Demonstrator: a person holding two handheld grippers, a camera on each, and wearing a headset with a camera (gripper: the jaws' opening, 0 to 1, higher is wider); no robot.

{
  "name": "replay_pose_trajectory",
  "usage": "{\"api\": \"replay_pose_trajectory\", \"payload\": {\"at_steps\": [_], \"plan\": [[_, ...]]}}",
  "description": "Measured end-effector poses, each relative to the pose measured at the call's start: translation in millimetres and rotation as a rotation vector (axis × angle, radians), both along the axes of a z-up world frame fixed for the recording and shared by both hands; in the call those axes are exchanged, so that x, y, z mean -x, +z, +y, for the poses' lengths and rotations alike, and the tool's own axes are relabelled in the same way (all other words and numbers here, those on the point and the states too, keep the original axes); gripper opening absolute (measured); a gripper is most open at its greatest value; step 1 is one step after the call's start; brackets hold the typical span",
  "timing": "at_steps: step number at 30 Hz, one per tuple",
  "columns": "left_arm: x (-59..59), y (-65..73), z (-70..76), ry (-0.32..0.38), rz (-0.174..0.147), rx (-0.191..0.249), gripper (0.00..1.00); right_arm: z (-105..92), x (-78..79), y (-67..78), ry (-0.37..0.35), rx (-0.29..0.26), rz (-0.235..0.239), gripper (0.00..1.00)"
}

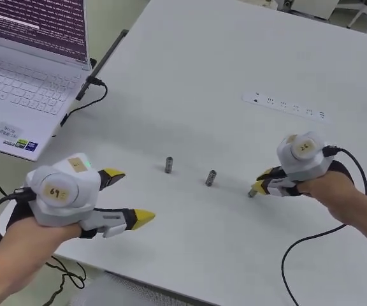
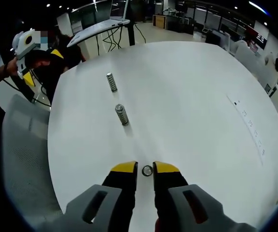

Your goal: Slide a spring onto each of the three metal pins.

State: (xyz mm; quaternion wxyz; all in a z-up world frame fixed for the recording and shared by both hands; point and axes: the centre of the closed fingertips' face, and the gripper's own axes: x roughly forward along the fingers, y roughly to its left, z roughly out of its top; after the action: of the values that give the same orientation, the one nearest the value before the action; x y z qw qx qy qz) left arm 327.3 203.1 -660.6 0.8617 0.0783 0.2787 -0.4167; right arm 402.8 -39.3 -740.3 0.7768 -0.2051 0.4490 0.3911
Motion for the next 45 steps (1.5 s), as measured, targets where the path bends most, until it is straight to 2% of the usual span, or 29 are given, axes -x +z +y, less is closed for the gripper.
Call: {"api": "replay_pose_trajectory", "payload": {"at_steps": [11,15,21,36,45], "plan": [[-2.0,2.8,-5.5,-0.001,-0.008,0.008,0.56,-11.7,7.6,4.5,-0.035,-0.009,-0.023,0.14],[-2.1,3.8,-7.0,-0.001,-0.010,0.007,0.56,-19.3,13.6,7.0,-0.059,-0.015,-0.035,0.18],[-3.0,6.8,-8.3,0.008,-0.017,0.013,0.56,-28.5,28.5,14.1,-0.100,-0.044,-0.053,0.22],[2.5,12.3,-15.5,-0.002,-0.032,0.025,0.56,-32.8,59.7,34.5,-0.207,-0.154,-0.111,0.28],[3.6,17.5,-19.1,-0.003,-0.040,0.033,0.56,-33.6,86.6,45.8,-0.226,-0.186,-0.142,0.34]]}}
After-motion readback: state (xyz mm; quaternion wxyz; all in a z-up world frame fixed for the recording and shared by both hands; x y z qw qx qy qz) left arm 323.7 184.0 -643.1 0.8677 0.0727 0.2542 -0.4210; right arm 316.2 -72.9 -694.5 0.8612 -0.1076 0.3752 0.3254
